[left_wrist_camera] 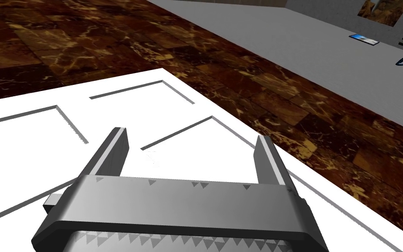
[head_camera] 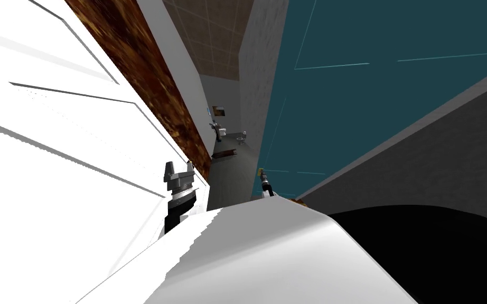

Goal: Push the door open

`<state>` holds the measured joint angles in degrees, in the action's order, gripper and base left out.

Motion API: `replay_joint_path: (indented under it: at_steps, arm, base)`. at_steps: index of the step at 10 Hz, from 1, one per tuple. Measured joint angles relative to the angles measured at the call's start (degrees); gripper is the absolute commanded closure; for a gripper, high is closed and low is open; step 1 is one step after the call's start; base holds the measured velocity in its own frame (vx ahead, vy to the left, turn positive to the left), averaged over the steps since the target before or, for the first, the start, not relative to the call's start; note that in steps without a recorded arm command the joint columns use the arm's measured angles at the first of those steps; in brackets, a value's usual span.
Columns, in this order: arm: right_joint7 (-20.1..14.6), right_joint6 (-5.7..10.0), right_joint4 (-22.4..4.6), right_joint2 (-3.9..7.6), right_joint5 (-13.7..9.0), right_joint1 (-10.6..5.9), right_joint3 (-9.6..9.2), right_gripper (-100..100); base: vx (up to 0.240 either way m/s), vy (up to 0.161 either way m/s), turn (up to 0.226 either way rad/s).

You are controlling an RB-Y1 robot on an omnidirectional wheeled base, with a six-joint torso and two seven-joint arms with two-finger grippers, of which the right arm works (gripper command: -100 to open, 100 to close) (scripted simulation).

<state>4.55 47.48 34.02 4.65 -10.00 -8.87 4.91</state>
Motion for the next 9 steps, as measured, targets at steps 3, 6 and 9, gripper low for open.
replay_joint_path:
  at_steps: [3, 6, 9]
  arm:
    - [0.95, -0.67, 1.06, -0.29, -0.87, 0.7, 1.61, 100]
    - [0.95, -0.48, 0.59, 1.07, -1.81, 0.2, 3.33, -100]
    - [1.09, -0.92, 0.85, 0.64, -2.14, 0.04, 3.63, -100]
  base:
    - [0.183, 0.031, -0.08]
    - [0.039, 0.039, -0.039]
    - [-0.194, 0.151, -0.064]
